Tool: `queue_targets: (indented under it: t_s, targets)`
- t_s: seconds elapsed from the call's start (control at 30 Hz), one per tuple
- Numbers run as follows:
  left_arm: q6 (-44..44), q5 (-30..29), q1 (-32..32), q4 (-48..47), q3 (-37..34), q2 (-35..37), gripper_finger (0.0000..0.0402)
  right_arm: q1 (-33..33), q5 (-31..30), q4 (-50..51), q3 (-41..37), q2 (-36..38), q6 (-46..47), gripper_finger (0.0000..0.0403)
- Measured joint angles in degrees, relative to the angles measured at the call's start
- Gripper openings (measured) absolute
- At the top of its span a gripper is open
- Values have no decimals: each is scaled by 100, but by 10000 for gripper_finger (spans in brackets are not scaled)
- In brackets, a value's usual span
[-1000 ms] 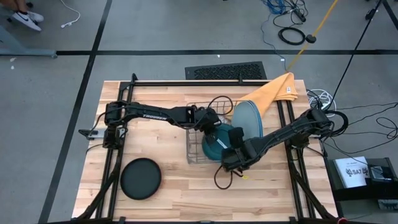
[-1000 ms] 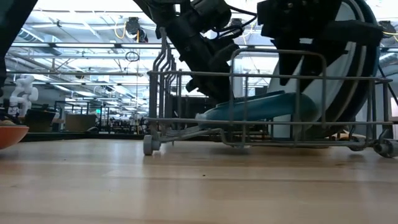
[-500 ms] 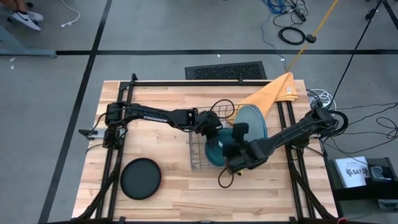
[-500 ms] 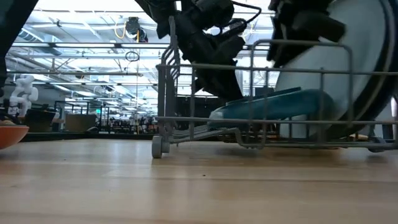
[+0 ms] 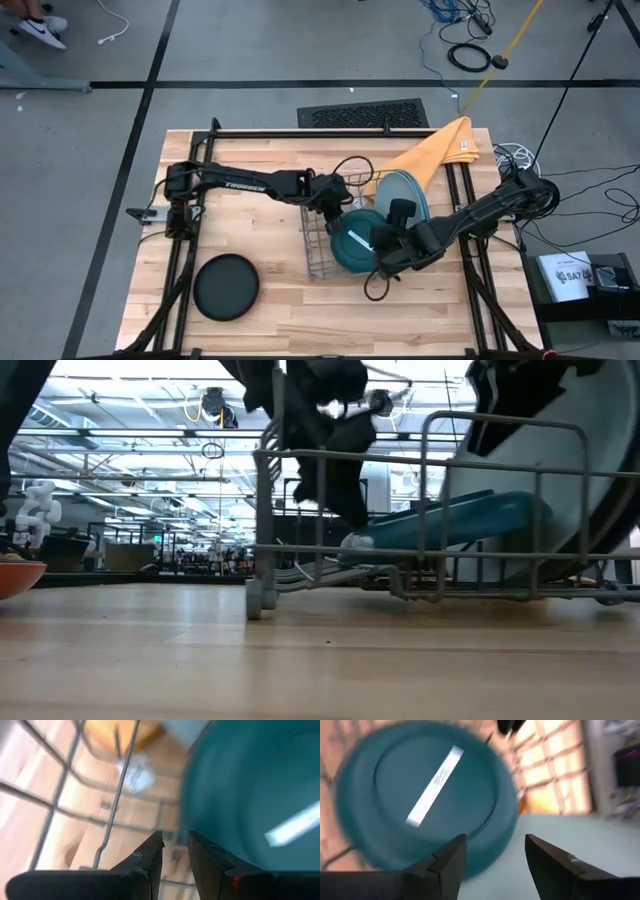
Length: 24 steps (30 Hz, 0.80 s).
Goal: Sort dishes
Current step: Put the dark green plate into the green dish rack
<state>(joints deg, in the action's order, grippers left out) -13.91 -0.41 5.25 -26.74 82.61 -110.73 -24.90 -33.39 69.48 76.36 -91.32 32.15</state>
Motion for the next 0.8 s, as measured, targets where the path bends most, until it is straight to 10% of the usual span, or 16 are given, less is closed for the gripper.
queue_targets:
  t_s: [0.47, 0.8]
  targets:
    - [162, 402, 67, -87, 11, -500, 95, 781, 1297, 465, 27, -928, -580, 196]
    - [332, 519, 66, 57, -28, -331, 94, 838, 884, 152, -4, -989, -959, 196]
